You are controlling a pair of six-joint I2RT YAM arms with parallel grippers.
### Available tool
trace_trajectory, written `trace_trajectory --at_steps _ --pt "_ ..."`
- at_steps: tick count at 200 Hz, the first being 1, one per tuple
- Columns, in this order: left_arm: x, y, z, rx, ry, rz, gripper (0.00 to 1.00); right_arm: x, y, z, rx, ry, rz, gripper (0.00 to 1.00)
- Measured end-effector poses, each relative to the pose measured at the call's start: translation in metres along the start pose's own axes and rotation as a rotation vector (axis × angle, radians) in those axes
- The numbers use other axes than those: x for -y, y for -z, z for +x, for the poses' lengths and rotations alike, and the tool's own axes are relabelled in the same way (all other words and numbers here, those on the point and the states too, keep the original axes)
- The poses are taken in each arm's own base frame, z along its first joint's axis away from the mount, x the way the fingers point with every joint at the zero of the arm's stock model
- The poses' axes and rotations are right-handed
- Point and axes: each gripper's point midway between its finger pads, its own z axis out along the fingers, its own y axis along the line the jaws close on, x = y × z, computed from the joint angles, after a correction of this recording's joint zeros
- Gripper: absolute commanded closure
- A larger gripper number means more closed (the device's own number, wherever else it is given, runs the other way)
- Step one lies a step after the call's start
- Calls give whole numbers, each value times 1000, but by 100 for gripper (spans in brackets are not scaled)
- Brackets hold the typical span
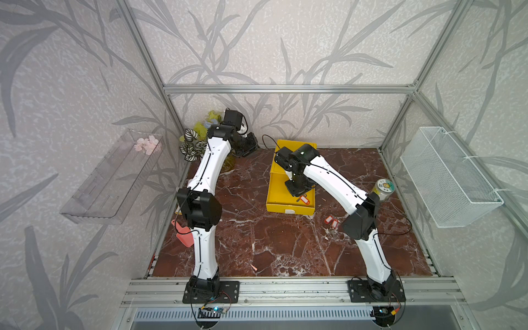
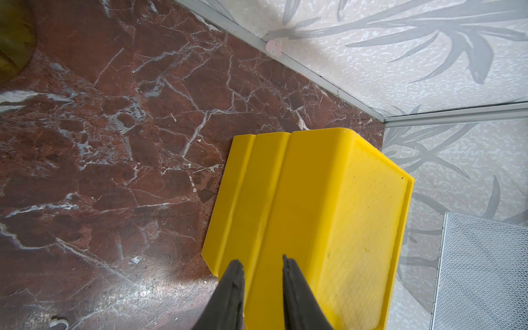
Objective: Take the keys out of the drawer
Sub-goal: Pick up the key from the drawer.
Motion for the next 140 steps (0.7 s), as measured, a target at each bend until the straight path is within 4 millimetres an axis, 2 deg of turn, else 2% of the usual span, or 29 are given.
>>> trace_trajectory --at_steps 19,59,99,140 --pt "-1 1 1 -5 2 -4 73 2 0 7 -15 -18 6 57" --pt "-6 2 3 -15 15 -16 73 4 -3 11 -28 -55 9 57" --pt "-12 5 -1 -11 31 -23 73 3 -4 10 -36 -78 -22 60" --pt "-7 10 -9 6 26 -14 73 3 -6 8 -52 -105 -94 64"
